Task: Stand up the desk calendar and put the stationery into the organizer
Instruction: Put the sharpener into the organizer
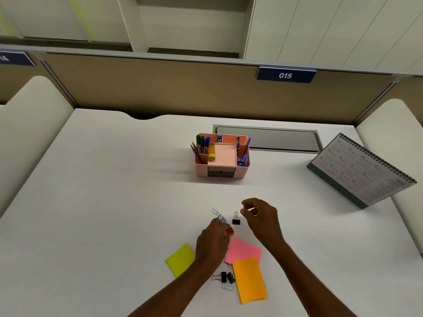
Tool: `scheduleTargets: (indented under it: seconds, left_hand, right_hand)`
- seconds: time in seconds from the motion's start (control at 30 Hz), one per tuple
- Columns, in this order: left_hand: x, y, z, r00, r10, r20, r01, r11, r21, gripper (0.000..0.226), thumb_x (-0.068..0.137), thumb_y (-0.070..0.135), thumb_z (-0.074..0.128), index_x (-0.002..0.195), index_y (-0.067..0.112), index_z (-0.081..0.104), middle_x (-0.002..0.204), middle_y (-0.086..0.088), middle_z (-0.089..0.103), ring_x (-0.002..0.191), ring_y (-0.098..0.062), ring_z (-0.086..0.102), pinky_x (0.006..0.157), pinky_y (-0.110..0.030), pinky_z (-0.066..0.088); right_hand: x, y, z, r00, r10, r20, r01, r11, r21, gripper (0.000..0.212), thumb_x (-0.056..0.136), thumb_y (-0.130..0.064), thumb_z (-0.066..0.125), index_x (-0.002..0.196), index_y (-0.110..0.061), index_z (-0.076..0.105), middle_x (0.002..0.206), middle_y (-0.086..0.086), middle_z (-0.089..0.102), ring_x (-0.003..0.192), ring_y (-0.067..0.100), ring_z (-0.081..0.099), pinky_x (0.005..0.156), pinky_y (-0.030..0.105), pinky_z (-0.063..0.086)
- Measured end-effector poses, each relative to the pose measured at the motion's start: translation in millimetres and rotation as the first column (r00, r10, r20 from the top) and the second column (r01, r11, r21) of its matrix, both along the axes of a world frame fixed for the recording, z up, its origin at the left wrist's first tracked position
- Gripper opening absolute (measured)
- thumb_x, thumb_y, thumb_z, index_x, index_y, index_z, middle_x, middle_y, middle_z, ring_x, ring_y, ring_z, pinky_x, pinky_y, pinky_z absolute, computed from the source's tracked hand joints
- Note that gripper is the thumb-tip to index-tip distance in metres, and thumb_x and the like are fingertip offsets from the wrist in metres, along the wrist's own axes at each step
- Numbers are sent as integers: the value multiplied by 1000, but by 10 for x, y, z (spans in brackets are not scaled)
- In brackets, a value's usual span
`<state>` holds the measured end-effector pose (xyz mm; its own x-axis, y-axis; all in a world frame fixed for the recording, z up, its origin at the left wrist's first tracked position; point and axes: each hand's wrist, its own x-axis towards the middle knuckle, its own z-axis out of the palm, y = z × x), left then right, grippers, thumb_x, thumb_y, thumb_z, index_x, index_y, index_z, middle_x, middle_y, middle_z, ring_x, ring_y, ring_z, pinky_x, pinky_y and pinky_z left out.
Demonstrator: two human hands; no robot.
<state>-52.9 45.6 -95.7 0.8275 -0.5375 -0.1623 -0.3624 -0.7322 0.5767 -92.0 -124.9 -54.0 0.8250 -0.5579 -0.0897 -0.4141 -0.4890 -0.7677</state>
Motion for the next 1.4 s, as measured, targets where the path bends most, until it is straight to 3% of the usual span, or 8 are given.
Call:
scheduleTargets:
  seconds: [0.17,0.27,0.4,0.6,0.9,1.23,1.33,1.4]
  left_hand:
    - [35,-15,-16,998,7,-59,-8,1000,-22,36,96,34,67,130,24,65,123,3,63,111,-16,63,91,-31,53]
    - [69,-58,78,959,132,-252,-187,960,-210,29,87,28,78,115,19,75,104,5,74,89,-8,67,81,-30,57]
    - [175,-130,371,585,116,-803,-589,741,-322,23,88,29,80,106,16,80,79,-3,75,63,-12,62,60,-26,53]
    - [304,-206,587,324,-91,-942,-764,562,-317,28,93,21,75,115,5,76,86,-10,67,61,-12,57,58,-24,46]
    - [484,-237,690,357,-112,-927,-764,535,-359,32,94,29,73,120,10,75,95,-10,70,68,-15,63,62,-27,54]
    - [744,-354,812,354,-66,-933,-820,459,-344,28,97,19,70,123,8,70,112,-11,78,103,-25,76,97,-39,57]
    - [844,-445,818,327,2,-945,-868,395,-299,29,94,20,74,121,9,71,109,-11,79,102,-26,76,95,-40,60]
    - [912,-516,847,329,13,-944,-871,389,-298,28,92,21,76,118,10,72,107,-10,79,103,-27,76,86,-37,62]
  right_hand:
    - [-173,9,-13,995,73,-68,-69,996,49,19,88,-12,78,104,-22,74,98,-11,71,79,-1,65,67,12,50]
    - [-242,24,-19,993,106,-61,-101,992,76,28,85,-5,79,105,-23,73,102,-10,71,83,0,66,70,13,52]
    - [-236,71,47,991,129,27,-131,980,150,40,81,-4,83,110,-26,69,108,-14,70,93,2,68,72,20,57]
    - [-59,110,253,978,103,184,-127,984,124,31,86,-10,79,113,-22,70,110,-11,69,98,2,68,68,16,56]
    - [212,54,406,960,196,199,-197,980,-13,39,88,-13,79,125,-18,68,117,-8,68,98,5,66,73,14,56]
    - [553,-11,417,973,190,131,-173,976,-130,41,90,-1,72,125,-22,69,124,-4,68,109,10,60,89,27,56]
    - [674,31,419,982,106,159,-88,989,-117,35,89,-10,77,121,-22,71,120,-3,69,97,6,62,81,16,52]
    - [761,63,418,983,113,145,-92,986,-140,28,92,-14,74,119,-21,73,117,-2,70,101,9,64,88,24,56]
